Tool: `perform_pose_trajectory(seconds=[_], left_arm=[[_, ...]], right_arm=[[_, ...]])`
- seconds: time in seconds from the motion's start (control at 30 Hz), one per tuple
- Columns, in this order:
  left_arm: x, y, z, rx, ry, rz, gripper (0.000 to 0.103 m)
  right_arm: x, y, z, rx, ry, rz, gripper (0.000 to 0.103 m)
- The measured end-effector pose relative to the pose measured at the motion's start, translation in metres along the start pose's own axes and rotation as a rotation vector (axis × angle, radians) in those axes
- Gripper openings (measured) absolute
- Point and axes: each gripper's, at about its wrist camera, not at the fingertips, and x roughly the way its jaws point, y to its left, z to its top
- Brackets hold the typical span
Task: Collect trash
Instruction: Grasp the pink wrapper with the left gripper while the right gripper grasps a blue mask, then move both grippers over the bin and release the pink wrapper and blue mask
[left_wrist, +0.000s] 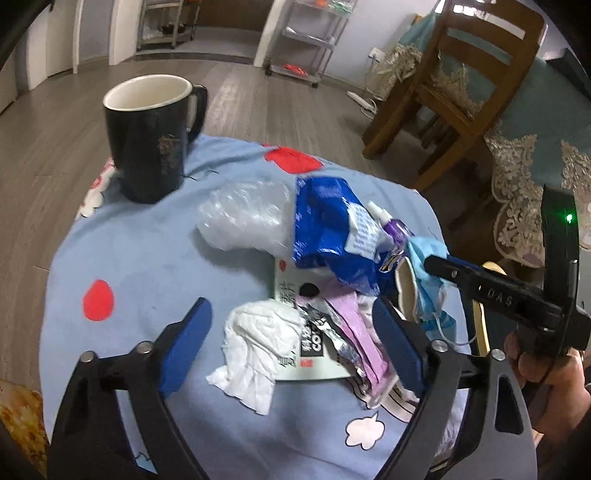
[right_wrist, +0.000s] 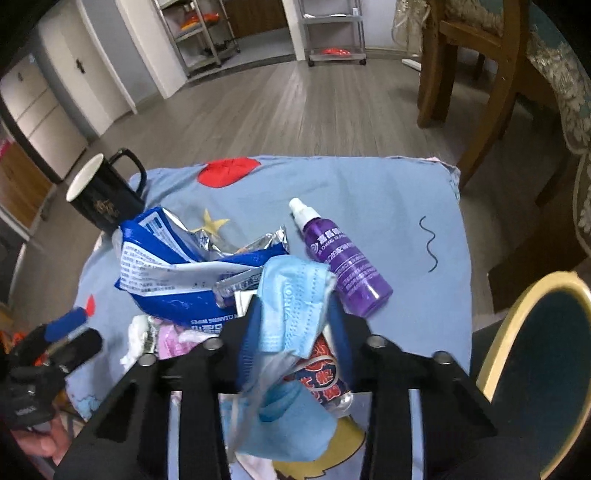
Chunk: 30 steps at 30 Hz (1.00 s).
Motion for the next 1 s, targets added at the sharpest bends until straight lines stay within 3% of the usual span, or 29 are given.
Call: perform_pose_trajectory(seconds=[0.17,0.53,0.63,0.73,0.77,0.8,0.9,1.0], left_arm=[[0.010,-0.016,-0.007,0.041,0.033,-0.053,0.065],[0.042,-0.046,-0.018,0.119,0.096,-0.035,0.061],[0.054,-0.049,-0.019,0.139,0.115,-0.020,0.052],[0.060,-0.053,-0.021,0.174,0.106,0.013,0.037],[0.059,-0.052,-0.020,0.173,0.107,0.004,0.025],[0.059,-0.052,-0.020,0.164,0.114,-0.008,0.021],[0.056,-0.050,-0.021,0.157,0.115,-0.010,0.011],[0.048,-0.038,-0.022,0.098,0.121,-0.047,0.009]], right_arm=[[-0.020,-0.004,-0.001,0.049,-0.055,0.056,0.028],[-0.074,-0.020,-0.020,0.138,-0.173,0.162,0.028],[-0.086,-0.025,-0.029,0.147,-0.186,0.178,0.028],[-0.101,-0.033,-0.043,0.155,-0.203,0.181,0.028],[-0.106,-0.037,-0.048,0.160,-0.208,0.182,0.028],[-0.110,-0.040,-0.054,0.166,-0.212,0.180,0.028],[-0.120,-0.054,-0.070,0.189,-0.222,0.172,0.028],[-0.127,-0.069,-0.085,0.211,-0.227,0.162,0.028]])
